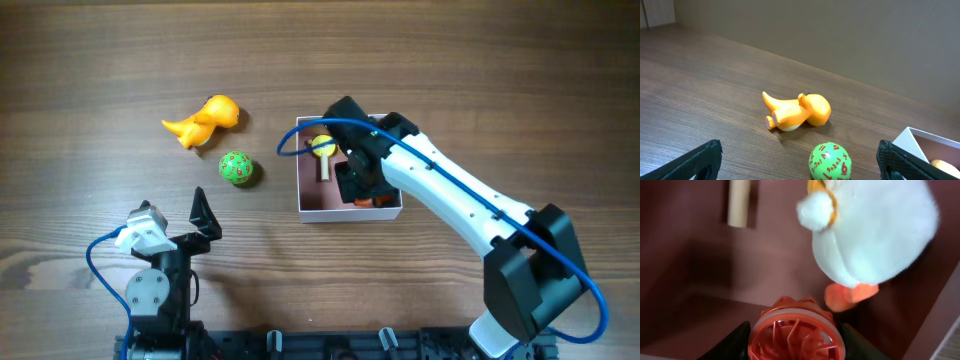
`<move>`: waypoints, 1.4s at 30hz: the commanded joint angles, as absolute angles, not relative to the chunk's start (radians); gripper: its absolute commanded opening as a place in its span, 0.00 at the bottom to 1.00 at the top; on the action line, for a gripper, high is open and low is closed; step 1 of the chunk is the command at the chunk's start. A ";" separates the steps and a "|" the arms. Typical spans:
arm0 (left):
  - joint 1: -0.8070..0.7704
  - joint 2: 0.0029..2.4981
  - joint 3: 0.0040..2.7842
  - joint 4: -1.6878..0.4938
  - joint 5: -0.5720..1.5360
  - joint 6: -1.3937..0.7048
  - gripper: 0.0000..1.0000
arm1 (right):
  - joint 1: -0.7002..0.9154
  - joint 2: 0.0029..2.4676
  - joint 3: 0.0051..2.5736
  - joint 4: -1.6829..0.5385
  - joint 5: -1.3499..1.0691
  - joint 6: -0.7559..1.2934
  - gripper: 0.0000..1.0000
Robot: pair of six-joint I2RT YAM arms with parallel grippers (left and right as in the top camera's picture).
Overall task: Pack container
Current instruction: 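Place the orange toy into the box and retract the right arm, then reach the left gripper to the orange dinosaur and grasp it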
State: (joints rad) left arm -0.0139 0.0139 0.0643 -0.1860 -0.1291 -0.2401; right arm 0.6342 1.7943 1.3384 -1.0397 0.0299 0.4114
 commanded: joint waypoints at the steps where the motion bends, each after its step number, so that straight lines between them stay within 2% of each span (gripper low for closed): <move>1: -0.019 0.007 0.057 -0.183 -0.113 -0.220 1.00 | 0.638 1.796 1.311 -1.023 0.025 0.429 0.51; 5: -0.019 0.007 0.057 -0.183 -0.113 -0.220 1.00 | 0.638 1.796 1.311 -1.005 0.025 0.421 0.56; 11: -0.019 0.007 0.057 -0.183 -0.113 -0.220 1.00 | 0.638 1.796 1.311 -1.011 0.010 0.419 0.72; 21: -0.019 0.007 0.057 -0.183 -0.113 -0.220 1.00 | 0.626 1.689 1.434 -1.044 0.013 0.395 0.75; 25: -0.019 0.007 0.057 -0.183 -0.113 -0.220 1.00 | 0.547 1.586 1.511 -1.119 0.061 0.403 0.79; 29: -0.019 0.007 0.057 -0.183 -0.113 -0.220 1.00 | 0.376 1.496 1.513 -1.180 0.115 0.391 0.88; 34: -0.019 0.007 0.058 -0.183 -0.113 -0.220 1.00 | 0.153 1.482 1.513 -1.235 0.116 0.366 0.94; 37: -0.019 0.007 0.057 -0.183 -0.113 -0.220 1.00 | 0.096 1.482 1.513 -1.228 0.117 0.365 1.00; 42: -0.019 0.007 0.057 -0.183 -0.113 -0.220 1.00 | 0.064 1.483 1.513 -1.217 0.116 0.367 1.00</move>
